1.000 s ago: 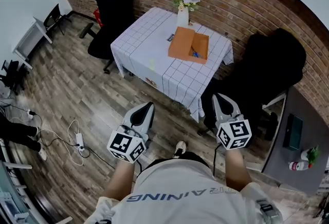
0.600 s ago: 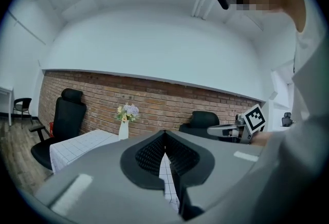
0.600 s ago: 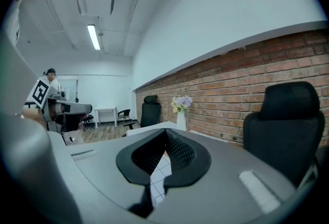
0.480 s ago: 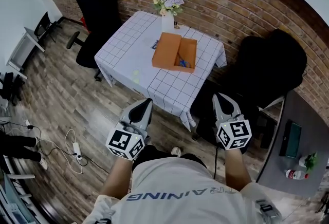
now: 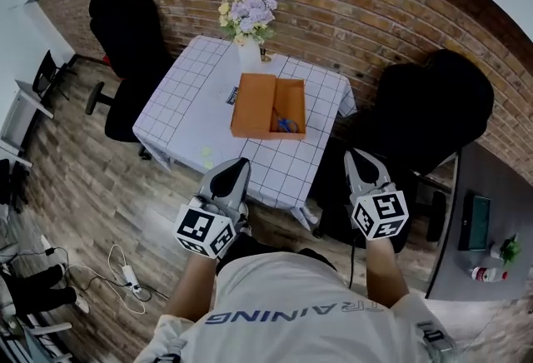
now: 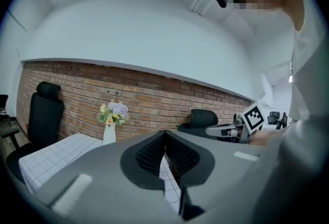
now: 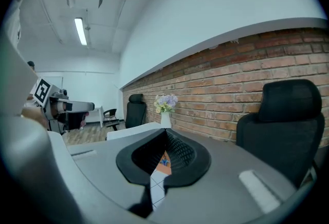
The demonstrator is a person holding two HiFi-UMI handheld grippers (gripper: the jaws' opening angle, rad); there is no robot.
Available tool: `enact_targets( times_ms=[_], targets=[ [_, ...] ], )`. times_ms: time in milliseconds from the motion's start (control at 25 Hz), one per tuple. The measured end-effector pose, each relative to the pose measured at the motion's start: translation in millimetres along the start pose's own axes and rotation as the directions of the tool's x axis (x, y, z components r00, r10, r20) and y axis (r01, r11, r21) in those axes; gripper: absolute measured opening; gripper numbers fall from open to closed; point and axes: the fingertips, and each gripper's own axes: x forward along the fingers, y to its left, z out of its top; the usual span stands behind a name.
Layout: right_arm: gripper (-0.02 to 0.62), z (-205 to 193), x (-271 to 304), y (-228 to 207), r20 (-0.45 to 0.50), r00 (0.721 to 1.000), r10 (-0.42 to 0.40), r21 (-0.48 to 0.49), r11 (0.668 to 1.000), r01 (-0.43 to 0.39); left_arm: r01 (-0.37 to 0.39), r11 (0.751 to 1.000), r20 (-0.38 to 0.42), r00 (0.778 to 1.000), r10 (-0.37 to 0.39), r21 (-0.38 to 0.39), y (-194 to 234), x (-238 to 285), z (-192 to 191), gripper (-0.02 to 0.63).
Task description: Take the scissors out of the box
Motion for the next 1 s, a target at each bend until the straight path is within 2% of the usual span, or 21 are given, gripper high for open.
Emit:
enact_targets(
  times_ms=[320,680,800,1000],
  targets=[
    [0.014,25,84,8,-0.053,0.994,-0.096,0.011,0.995,0.097,0.134,0.991,-0.036,0.990,-0.134,0.003,84,66,22,0.003],
    [0.014,7,170,28,-0.182,0.964,-0.193,0.027,0.979,0.202,0.214,0.977,-0.076,0.974,-0.214,-0.003,190,113,20,0.003],
    [0.014,-4,185,32,-0.226,0.952,-0.205,0.028,0.976,0.216,0.235,0.972,-0.095,0.967,-0.237,-0.032,207,125,13,0.003],
    [0.014,-23,189,21,-0.288,0.935,-0.208,0.043,0.972,0.229,0.271,0.960,-0.123,0.953,-0.278,-0.074,196,139,-4,0.003]
  ],
)
